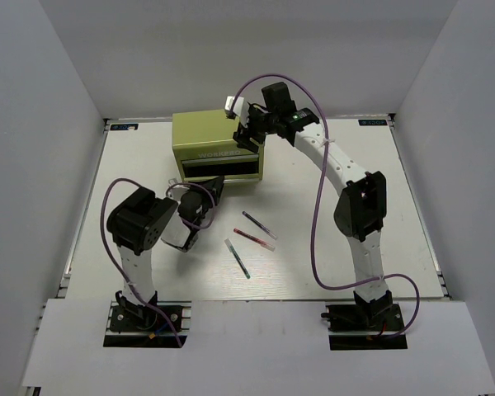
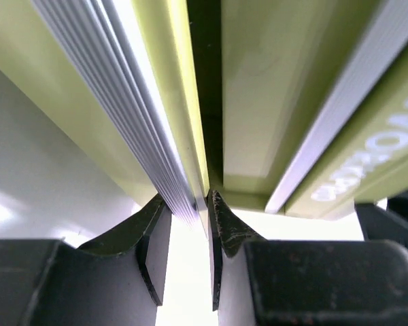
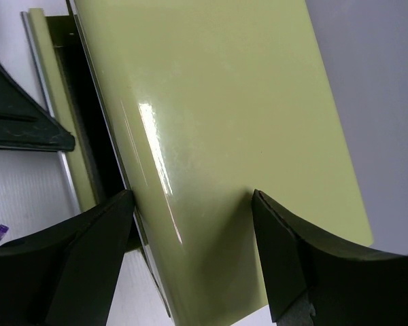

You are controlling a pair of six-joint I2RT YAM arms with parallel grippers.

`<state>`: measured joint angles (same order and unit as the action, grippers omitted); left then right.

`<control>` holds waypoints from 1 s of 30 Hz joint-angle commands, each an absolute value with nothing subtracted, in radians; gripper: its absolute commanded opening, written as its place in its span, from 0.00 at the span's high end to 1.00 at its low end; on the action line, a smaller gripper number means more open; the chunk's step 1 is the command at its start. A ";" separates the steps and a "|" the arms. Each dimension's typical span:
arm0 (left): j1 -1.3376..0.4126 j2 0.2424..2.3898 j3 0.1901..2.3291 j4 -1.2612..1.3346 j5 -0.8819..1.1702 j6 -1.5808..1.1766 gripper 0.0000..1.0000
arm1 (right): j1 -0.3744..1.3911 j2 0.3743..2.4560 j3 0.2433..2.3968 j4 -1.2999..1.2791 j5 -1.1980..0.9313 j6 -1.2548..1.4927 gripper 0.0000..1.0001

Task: Sort the stationery into containers
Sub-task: Open the drawer in the storage box, then pick up the pen from the center of the board.

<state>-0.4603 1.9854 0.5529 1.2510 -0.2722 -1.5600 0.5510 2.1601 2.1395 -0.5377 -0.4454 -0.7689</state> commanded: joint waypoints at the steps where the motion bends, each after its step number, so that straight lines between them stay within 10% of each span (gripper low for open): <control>1: -0.453 1.879 0.489 1.215 -0.270 -1.497 0.93 | 0.549 2.210 2.166 -0.580 -0.384 -0.753 0.26; 10: -0.483 1.675 0.431 0.965 -0.236 -1.436 0.89 | 0.552 2.215 2.166 -0.598 -0.364 -0.739 0.24; 15: -0.459 1.617 0.478 0.855 -0.209 -1.367 0.37 | 0.545 2.175 2.137 -0.604 -0.391 -0.746 0.16; 17: -0.459 1.577 0.500 0.780 -0.222 -1.342 0.30 | 0.545 2.131 2.106 -0.578 -0.396 -0.742 0.16; 30: -0.469 1.303 0.491 0.482 -0.054 -1.098 0.26 | 0.538 1.741 1.660 -0.495 -0.434 -0.727 0.16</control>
<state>-0.4667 1.3895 0.4744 0.6163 -0.1322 -1.1893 0.5442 1.8523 1.7420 -0.4976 -0.4145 -0.7391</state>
